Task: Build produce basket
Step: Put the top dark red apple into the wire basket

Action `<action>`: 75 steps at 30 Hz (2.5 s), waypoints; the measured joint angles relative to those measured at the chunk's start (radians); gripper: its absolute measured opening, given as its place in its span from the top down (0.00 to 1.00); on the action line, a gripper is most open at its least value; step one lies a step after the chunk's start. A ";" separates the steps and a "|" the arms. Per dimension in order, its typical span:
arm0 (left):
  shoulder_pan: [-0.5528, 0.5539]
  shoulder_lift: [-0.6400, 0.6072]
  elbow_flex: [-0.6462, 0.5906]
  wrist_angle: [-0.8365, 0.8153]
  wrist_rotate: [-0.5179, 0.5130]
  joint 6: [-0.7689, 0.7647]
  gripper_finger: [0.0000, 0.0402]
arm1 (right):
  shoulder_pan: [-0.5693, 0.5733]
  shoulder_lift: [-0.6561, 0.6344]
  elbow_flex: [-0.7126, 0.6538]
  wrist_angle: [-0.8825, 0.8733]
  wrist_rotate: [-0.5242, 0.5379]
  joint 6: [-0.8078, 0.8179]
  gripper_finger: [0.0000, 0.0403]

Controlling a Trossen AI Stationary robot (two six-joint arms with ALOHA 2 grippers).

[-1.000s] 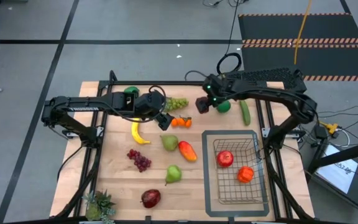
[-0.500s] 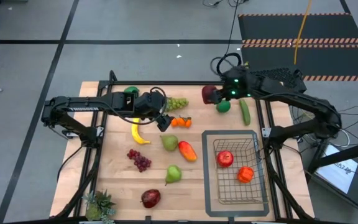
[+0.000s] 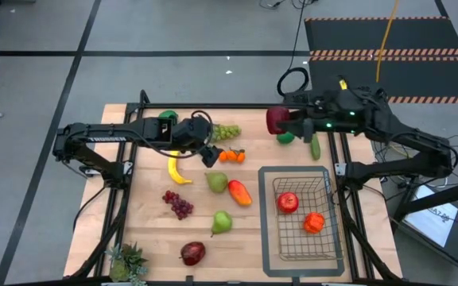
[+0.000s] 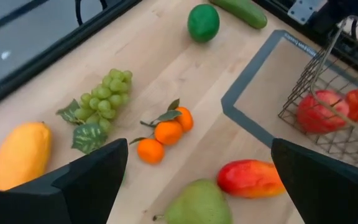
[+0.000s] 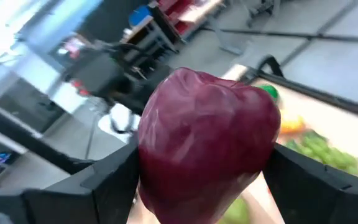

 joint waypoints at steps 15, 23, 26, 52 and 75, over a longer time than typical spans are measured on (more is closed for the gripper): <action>-0.135 0.000 0.000 0.333 0.026 -0.314 0.01 | 0.080 -0.164 0.000 0.128 -0.106 -0.098 0.25; -0.218 0.000 0.001 0.572 -0.039 -0.193 0.01 | 0.133 -0.194 0.000 0.126 -0.106 -0.153 0.25; -0.225 0.000 0.001 0.603 -0.119 -0.115 0.01 | 0.148 -0.195 0.000 0.136 -0.106 -0.154 0.25; -0.196 0.000 0.001 0.691 -0.149 0.075 0.01 | 0.166 -0.164 0.000 0.173 -0.099 -0.383 0.25; -0.191 0.000 0.001 0.691 -0.146 0.122 0.01 | 0.165 -0.138 0.001 0.175 0.053 0.520 0.25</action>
